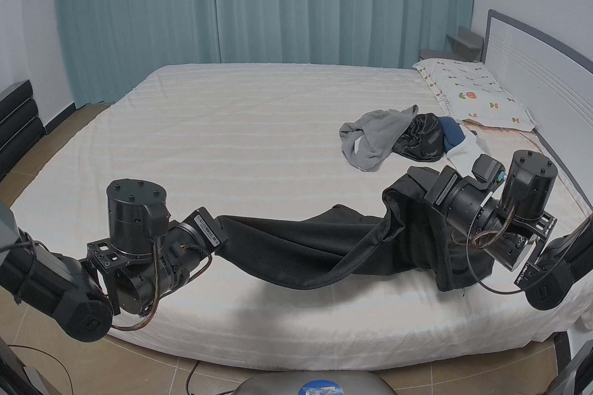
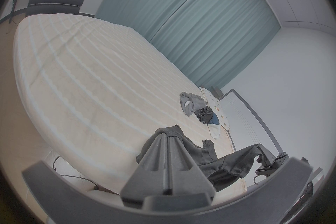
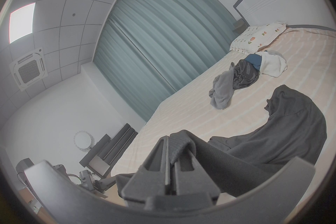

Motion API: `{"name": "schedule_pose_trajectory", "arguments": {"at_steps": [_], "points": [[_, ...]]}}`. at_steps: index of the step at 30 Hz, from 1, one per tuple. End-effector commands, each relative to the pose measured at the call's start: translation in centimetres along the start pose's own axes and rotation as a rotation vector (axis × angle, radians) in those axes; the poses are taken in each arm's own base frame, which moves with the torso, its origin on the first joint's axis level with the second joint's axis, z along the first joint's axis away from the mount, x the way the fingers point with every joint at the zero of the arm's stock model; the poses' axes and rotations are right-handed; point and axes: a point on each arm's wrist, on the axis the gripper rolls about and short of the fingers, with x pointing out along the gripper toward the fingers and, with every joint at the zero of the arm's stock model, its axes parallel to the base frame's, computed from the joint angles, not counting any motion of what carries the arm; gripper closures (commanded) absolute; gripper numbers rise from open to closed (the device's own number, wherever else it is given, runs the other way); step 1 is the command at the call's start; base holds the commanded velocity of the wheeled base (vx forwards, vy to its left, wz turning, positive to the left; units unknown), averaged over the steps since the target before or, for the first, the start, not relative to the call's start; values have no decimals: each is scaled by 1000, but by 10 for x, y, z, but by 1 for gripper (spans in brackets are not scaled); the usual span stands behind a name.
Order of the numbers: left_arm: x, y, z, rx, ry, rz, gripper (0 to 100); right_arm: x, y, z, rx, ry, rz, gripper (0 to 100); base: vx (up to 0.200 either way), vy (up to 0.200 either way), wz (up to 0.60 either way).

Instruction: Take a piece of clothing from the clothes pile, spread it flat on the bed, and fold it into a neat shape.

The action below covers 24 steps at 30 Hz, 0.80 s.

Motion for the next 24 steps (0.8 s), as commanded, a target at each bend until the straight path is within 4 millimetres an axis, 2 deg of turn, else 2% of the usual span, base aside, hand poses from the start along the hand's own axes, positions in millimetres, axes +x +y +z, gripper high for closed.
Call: {"name": "schedule_pose_trajectory", "arguments": {"at_steps": [1,21,24], "points": [[0,0,0,-1,-1,-1,100,0,1,1,0,-2,5,100,0,200,0],[-1,3,-2,1,8,12,100,0,1,-5,11,27,13,100,0,200,0],[1,7,3,-10,-6,27,100,-1,3,-1,14,13,24,100,0,200,0]]}}
